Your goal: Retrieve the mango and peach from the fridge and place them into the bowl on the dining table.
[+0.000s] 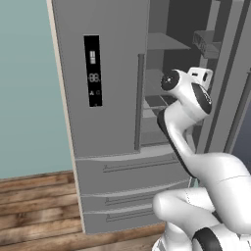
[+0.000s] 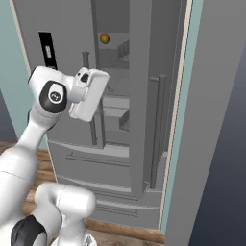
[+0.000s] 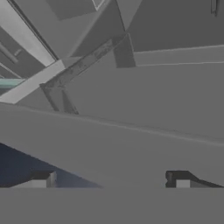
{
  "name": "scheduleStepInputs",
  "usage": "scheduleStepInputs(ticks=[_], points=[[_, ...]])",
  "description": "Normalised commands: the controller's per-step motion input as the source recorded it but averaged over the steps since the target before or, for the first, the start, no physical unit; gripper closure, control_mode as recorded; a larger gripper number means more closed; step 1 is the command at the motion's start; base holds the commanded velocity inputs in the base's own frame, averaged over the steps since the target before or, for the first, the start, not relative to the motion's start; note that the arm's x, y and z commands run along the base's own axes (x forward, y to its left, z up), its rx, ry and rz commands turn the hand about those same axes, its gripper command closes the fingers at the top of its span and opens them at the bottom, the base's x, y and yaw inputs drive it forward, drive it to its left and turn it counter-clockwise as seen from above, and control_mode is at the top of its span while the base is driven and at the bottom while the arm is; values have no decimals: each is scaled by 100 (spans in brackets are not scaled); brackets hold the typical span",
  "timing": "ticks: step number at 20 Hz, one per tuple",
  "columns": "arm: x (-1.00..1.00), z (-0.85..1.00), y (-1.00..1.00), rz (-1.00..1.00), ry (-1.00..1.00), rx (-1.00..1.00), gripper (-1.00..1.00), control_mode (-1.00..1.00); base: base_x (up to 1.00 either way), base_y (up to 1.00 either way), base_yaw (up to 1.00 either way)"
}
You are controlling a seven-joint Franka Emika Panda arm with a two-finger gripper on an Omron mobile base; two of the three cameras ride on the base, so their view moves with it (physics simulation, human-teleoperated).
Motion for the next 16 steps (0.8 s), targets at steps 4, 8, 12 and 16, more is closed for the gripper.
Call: scheduleStepInputs(ticks=[4,8,12,16], points=[[28,-45,-23,-1,2,-6,-100,-100,0,0,0],[10,0,-30,-4,0,0,-100,-100,0,0,0],[0,3,-56,-4,0,0,-100,-100,0,0,0],[-3,0,-74,-5,4,0,-100,-100,0,0,0]])
